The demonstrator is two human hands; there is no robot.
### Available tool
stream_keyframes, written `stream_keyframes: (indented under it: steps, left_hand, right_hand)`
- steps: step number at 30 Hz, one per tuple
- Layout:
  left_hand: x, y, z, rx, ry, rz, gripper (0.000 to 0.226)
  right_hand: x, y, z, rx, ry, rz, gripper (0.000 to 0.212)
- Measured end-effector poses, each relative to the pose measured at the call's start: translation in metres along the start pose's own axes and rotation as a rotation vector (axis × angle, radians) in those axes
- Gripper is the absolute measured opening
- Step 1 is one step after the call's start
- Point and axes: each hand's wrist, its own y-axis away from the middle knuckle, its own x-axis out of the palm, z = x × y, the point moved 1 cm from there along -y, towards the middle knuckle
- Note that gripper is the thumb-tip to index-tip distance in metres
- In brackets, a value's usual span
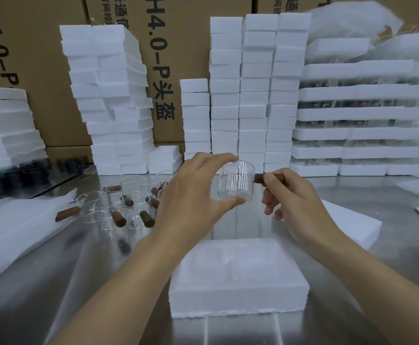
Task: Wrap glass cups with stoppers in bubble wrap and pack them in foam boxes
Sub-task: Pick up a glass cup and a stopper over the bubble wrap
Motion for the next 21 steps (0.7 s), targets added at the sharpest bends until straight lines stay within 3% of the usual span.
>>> stream_keyframes:
  steps: [2, 7, 10, 16, 21]
  left_hand:
    - [0.0, 0.0, 0.0, -0.035, 0.067, -0.034, 0.067]
    - [0.0, -0.005, 0.0, -0.247, 0.383, -0.058, 0.063]
    - [-0.001, -0.008, -0.002, -0.339, 0.587, 0.052, 0.059]
    - [0.001, -0.007, -0.002, -0.391, 0.797, 0.203, 0.064]
    - [0.002, -0.006, 0.002, -0.396, 0.807, 0.31, 0.076]
  right_hand:
    - [0.0, 0.0, 0.001, -0.009, -0.042, 0.024, 0.018]
    - [0.0, 0.003, 0.002, -0.115, 0.023, 0.088, 0.051]
    - [-0.001, 0.004, 0.004, -0.145, 0.081, 0.112, 0.057]
    - [-0.003, 0.002, 0.01, -0.173, 0.002, 0.109, 0.05]
    - [-0.004, 0.002, 0.011, -0.185, -0.017, 0.136, 0.062]
